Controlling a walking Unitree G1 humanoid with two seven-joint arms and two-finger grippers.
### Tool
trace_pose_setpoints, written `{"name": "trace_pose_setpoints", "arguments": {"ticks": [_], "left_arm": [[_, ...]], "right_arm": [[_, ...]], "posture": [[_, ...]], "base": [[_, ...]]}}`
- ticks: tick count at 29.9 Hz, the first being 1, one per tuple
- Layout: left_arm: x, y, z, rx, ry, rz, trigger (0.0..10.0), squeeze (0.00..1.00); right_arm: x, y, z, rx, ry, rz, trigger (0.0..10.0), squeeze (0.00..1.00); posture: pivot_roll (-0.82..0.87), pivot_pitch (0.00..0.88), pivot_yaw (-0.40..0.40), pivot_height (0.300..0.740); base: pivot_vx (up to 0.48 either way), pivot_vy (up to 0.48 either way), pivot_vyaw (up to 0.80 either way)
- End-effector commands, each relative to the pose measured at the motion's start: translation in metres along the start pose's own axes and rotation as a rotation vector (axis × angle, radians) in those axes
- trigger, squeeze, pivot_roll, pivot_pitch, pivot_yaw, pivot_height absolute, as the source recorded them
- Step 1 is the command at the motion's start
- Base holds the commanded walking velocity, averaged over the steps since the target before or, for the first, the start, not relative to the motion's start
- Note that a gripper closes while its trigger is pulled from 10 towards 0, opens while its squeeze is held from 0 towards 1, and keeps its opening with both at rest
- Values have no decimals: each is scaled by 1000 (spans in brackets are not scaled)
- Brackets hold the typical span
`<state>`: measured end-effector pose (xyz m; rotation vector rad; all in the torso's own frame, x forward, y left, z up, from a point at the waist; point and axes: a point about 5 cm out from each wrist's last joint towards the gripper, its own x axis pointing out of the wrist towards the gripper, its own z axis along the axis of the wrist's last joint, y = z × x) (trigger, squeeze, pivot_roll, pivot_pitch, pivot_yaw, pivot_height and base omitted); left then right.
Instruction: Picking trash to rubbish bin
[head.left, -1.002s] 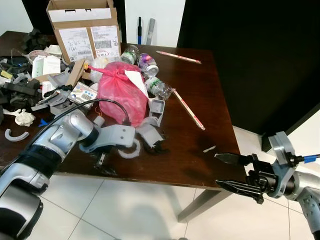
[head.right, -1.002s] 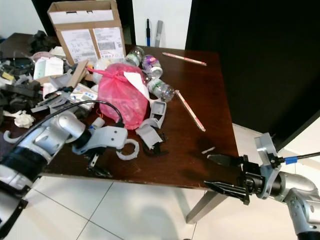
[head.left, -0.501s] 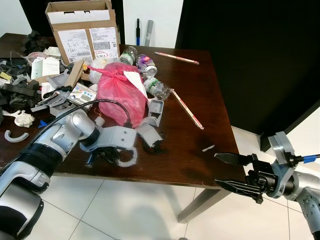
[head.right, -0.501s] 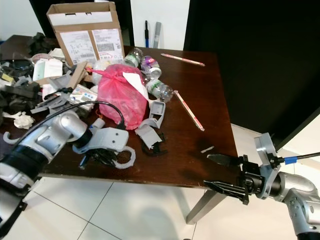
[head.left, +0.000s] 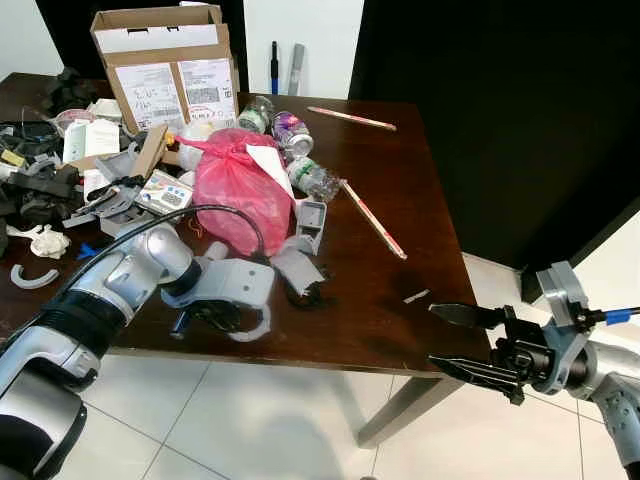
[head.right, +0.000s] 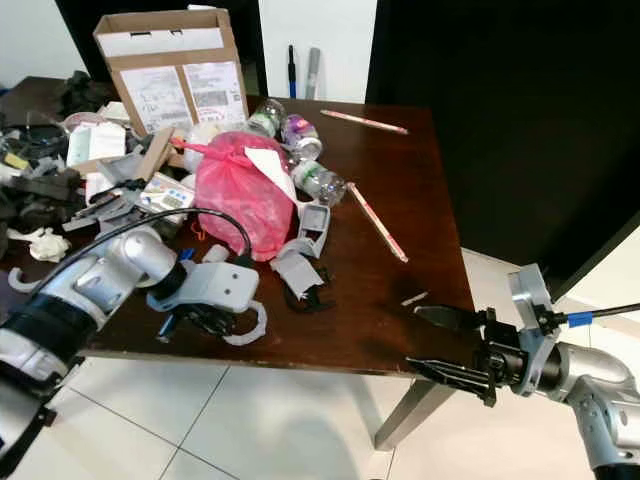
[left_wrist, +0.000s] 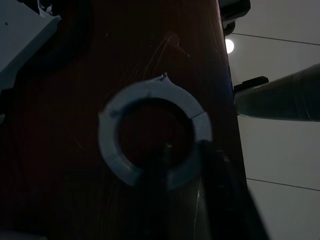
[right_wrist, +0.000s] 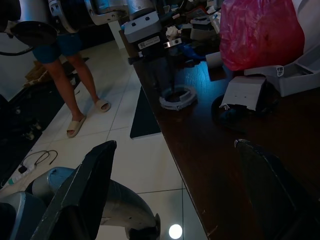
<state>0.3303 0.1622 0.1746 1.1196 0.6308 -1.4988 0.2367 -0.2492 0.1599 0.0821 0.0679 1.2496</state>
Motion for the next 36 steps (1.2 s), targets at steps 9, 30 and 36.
{"name": "trace_pose_setpoints", "arguments": {"ticks": [9,30,36], "left_arm": [[7,-3,3,3,1,-36,10000,1000],[-3,10,12,57,-10,115,10000,0],[-24,23,17,66,-24,239,10000,0]], "right_arm": [[1,0,1,-6,-4,2,10000,0],[3,-2,-1,1,-3,-2,10000,0],[3,-2,-1,1,-4,-4,10000,0]], "posture": [[-20,156,-27,740],[-20,151,-34,740],[-20,153,-34,740]], "base": [[0,0,0],[0,0,0],[0,0,0]]}}
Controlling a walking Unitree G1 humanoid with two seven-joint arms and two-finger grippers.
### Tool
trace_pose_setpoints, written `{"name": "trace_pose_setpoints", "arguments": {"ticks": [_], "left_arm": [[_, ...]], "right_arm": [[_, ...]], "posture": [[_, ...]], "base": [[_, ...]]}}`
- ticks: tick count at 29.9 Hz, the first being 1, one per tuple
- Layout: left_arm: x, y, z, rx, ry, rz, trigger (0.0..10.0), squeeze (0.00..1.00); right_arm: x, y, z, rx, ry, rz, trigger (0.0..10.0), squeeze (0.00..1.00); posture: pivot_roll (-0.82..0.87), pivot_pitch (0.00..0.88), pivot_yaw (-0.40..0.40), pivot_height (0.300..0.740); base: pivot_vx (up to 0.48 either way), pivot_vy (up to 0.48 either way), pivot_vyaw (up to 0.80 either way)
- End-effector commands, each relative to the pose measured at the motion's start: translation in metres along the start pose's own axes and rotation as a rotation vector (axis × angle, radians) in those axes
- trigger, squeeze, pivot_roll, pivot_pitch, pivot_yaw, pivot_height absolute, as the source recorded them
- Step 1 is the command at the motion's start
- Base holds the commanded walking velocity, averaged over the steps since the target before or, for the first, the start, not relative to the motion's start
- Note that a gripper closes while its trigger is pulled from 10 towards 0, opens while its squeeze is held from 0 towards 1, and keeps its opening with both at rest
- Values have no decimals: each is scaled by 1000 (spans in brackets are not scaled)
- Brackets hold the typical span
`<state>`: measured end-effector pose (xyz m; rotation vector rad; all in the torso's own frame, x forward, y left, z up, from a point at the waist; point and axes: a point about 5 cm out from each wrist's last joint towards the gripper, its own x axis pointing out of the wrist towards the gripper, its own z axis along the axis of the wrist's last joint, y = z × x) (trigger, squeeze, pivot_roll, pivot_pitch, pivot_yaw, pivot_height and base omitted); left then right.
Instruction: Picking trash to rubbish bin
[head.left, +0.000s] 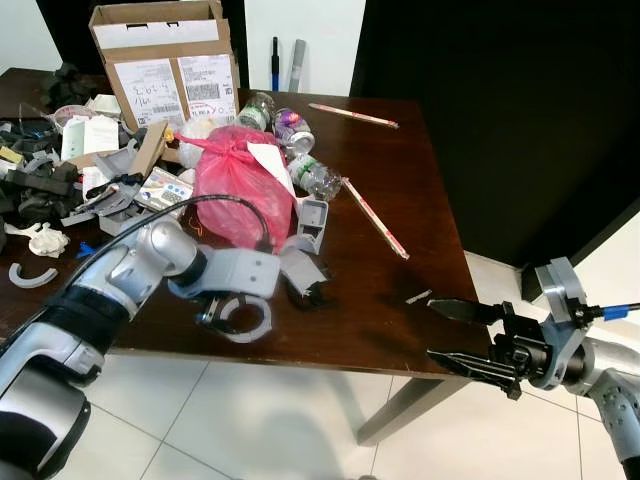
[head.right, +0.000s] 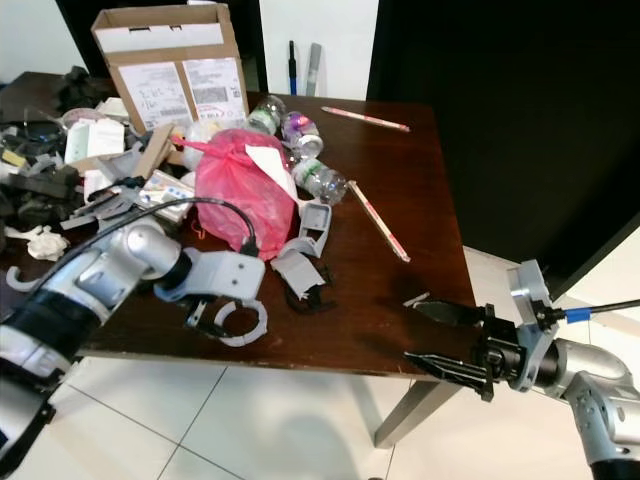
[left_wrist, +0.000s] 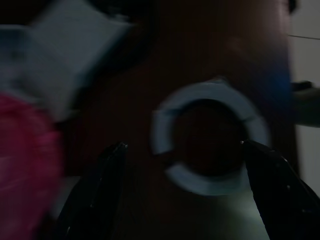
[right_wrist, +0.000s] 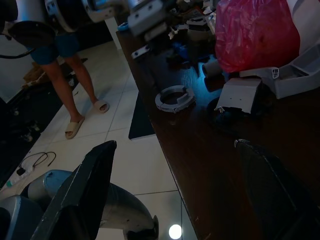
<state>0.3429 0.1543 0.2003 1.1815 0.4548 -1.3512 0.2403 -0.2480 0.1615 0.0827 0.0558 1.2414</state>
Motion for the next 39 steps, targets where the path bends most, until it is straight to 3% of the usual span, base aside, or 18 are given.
{"name": "trace_pose_setpoints", "arguments": {"ticks": [1,5,6,7,11,16,19,25,31,39], "left_arm": [[-8,9,4,13,-15,59,10000,0],[-19,15,12,28,-83,96,10000,0],[-29,17,25,45,-180,98,10000,0],[-32,17,28,49,-200,96,10000,0],[-43,0,43,90,-317,-72,10000,0],[-45,-16,50,118,-366,-193,10000,0],[-41,-25,49,133,-330,-255,10000,0],[-26,-33,29,100,-155,-312,10000,0],[-17,-47,17,60,-102,-395,10000,0],[-11,-52,7,35,-43,-441,10000,0]], "right_arm": [[1,1,-2,7,5,4,10000,0],[1,0,-2,8,6,4,10000,0],[1,0,-2,9,7,3,10000,0],[0,0,-2,9,7,3,10000,0],[0,0,-2,8,12,1,10000,0],[0,-1,-1,6,14,-2,10000,0],[0,-2,-1,6,15,-4,10000,0],[1,-2,-2,7,15,-7,10000,0],[2,-1,-3,10,13,-11,10000,0],[2,-2,-4,11,15,-16,10000,0]], "posture": [[-20,153,-34,740],[-20,156,-38,740],[-20,156,-38,740],[-20,156,-38,740],[-21,156,-41,740],[-19,154,-43,740],[-16,155,-43,740],[-16,155,-39,740],[-15,158,-37,740],[-16,158,-38,740]], "base": [[0,0,0],[0,0,0],[0,0,0],[0,0,0],[0,0,0],[0,0,0],[0,0,0],[0,0,0],[0,0,0],[0,0,0]]}}
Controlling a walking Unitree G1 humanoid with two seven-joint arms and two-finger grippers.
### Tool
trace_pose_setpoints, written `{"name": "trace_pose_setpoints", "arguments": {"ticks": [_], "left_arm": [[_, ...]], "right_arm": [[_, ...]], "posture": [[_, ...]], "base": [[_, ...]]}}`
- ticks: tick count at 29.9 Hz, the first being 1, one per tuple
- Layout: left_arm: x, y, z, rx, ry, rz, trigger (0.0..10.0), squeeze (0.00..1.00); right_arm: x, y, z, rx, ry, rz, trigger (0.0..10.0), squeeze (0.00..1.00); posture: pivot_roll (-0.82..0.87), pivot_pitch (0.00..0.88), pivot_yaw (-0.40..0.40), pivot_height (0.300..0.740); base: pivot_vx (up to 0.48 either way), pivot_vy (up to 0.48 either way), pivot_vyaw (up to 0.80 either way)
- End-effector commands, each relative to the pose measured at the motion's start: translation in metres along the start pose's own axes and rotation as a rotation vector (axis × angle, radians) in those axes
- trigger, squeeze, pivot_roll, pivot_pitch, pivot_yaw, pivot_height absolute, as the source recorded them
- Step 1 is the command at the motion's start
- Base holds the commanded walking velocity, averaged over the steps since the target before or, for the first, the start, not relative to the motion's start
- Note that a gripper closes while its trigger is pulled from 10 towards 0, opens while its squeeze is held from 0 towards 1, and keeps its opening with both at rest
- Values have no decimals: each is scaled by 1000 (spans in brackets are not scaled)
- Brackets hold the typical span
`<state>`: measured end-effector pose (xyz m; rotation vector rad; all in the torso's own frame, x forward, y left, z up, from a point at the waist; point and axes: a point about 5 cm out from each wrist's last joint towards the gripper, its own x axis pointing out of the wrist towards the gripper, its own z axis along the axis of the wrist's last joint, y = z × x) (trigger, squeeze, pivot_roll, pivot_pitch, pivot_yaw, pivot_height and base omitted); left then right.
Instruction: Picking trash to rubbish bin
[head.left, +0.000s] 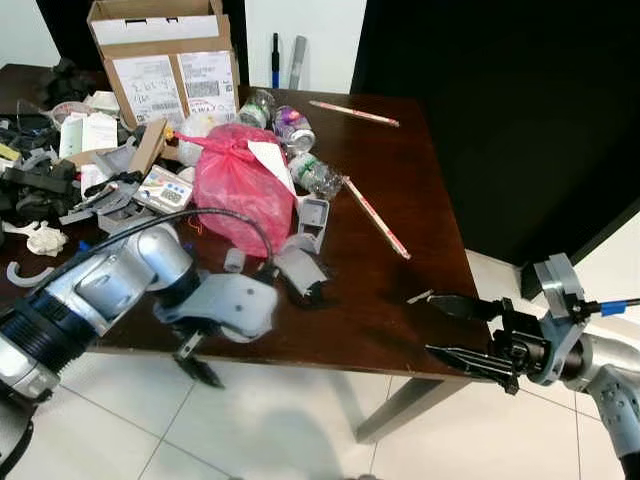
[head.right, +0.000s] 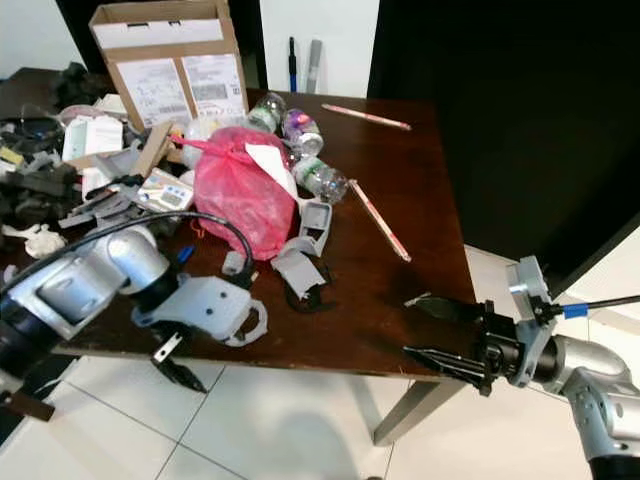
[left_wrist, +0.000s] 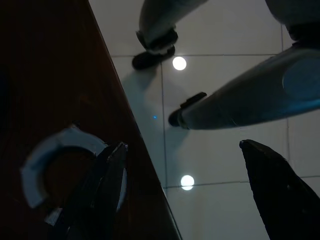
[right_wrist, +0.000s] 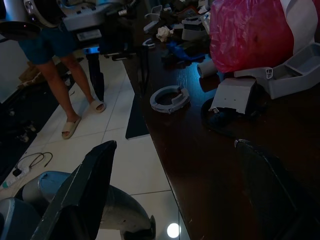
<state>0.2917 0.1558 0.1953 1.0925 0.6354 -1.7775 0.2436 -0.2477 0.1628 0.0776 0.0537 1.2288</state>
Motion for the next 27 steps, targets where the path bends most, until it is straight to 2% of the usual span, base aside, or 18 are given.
{"name": "trace_pose_setpoints", "arguments": {"ticks": [1,5,12,18,21,27], "left_arm": [[1,-5,-12,-33,57,-27,10000,0],[2,-6,-21,-59,122,-33,10000,0],[-4,1,-32,-77,228,16,10000,0],[-8,7,-27,-47,228,67,10000,0],[-13,12,-17,-5,203,93,10000,0],[-13,13,-11,24,185,83,10000,0]], "right_arm": [[0,1,-5,15,14,-4,10000,0],[0,1,-5,15,14,-4,10000,0],[1,1,-6,20,13,1,10000,0],[0,3,-6,22,15,7,10000,0],[0,3,-6,22,16,8,10000,0],[0,3,-6,20,16,8,10000,0]], "posture": [[-15,158,-38,740],[-15,158,-38,740],[-14,157,-37,740],[-18,155,-37,740],[-19,154,-37,740],[-21,149,-37,740]], "base": [[0,0,0],[0,0,0],[0,0,0],[0,0,0],[0,0,0],[0,0,0]]}}
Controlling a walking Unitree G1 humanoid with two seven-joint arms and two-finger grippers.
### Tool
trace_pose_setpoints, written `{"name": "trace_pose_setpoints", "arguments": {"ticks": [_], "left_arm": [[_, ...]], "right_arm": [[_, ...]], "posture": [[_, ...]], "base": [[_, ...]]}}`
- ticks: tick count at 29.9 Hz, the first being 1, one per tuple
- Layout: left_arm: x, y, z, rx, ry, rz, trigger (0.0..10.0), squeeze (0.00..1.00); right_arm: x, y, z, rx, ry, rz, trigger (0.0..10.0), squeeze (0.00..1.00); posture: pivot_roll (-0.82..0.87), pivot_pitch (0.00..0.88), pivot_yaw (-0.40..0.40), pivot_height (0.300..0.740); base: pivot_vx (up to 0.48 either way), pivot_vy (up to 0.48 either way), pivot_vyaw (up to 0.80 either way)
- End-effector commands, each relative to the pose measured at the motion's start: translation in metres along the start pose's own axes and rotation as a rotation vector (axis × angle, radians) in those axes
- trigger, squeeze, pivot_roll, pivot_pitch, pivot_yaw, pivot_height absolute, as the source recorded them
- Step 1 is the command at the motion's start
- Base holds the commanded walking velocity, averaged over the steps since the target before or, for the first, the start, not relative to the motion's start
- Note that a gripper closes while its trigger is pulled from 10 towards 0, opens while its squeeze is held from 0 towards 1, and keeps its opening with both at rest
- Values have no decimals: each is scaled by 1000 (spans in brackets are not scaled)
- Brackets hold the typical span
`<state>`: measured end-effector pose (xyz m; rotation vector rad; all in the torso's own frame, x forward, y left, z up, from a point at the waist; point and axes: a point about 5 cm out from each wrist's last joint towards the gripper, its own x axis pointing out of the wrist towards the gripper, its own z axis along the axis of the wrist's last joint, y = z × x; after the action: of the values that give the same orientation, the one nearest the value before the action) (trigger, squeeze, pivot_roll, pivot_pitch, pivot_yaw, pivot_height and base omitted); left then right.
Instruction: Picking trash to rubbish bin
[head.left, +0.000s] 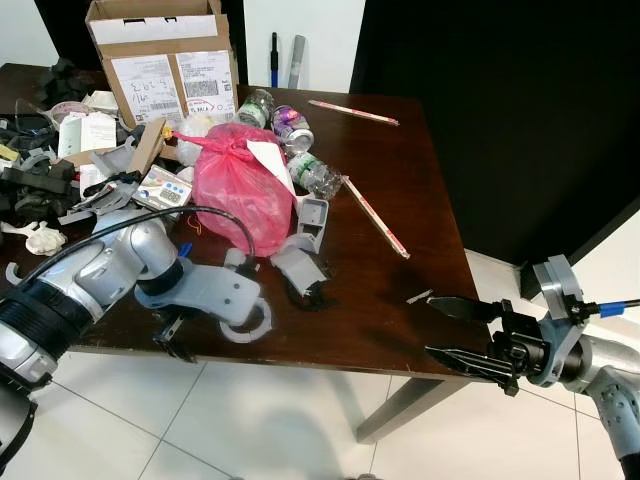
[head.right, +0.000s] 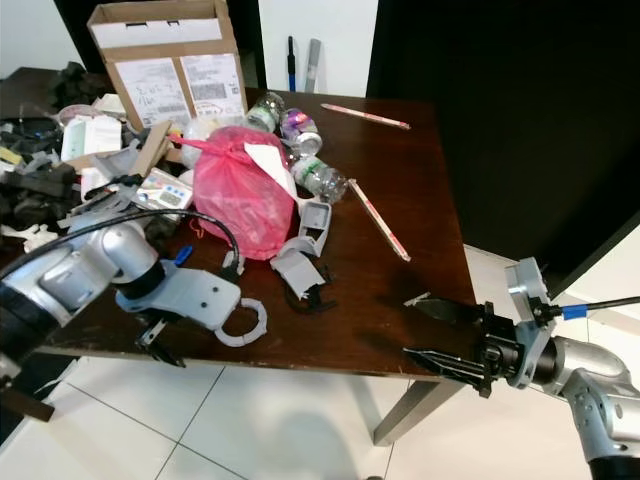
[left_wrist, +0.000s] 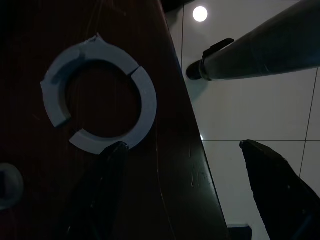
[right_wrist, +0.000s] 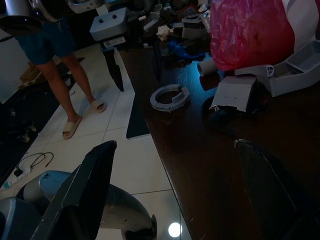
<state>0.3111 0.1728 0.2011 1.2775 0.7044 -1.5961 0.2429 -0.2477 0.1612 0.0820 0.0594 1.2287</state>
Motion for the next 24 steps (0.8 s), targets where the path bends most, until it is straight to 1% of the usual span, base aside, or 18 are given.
{"name": "trace_pose_setpoints", "arguments": {"ticks": [1,4,6,11,18,20,21,24], "left_arm": [[3,4,9,48,-14,-3,10000,0],[4,5,9,52,-13,-1,10000,0],[8,9,9,69,17,17,10000,0],[15,12,13,92,19,11,10000,0],[19,11,12,100,36,-8,10000,0],[26,8,12,119,43,-28,10000,0],[26,8,12,119,43,-28,10000,0],[32,7,12,145,61,-35,10000,0]], "right_arm": [[0,2,-4,13,14,8,10000,0],[0,3,-4,13,14,9,10000,0],[1,3,-4,13,15,11,10000,0],[1,3,-4,15,14,16,10000,0],[1,4,-4,17,13,17,10000,0],[1,6,-5,21,10,18,10000,0],[1,6,-5,21,10,18,10000,0],[1,7,-5,23,7,18,10000,0]], "posture": [[-22,147,-38,740],[-22,148,-37,740],[-21,150,-37,740],[-23,154,-34,740],[-27,158,-30,740],[-30,161,-28,740],[-30,161,-28,740],[-31,165,-26,740]], "base": [[0,0,0],[0,0,0],[0,0,0],[0,0,0],[0,0,0],[0,0,0],[0,0,0],[0,0,0]]}}
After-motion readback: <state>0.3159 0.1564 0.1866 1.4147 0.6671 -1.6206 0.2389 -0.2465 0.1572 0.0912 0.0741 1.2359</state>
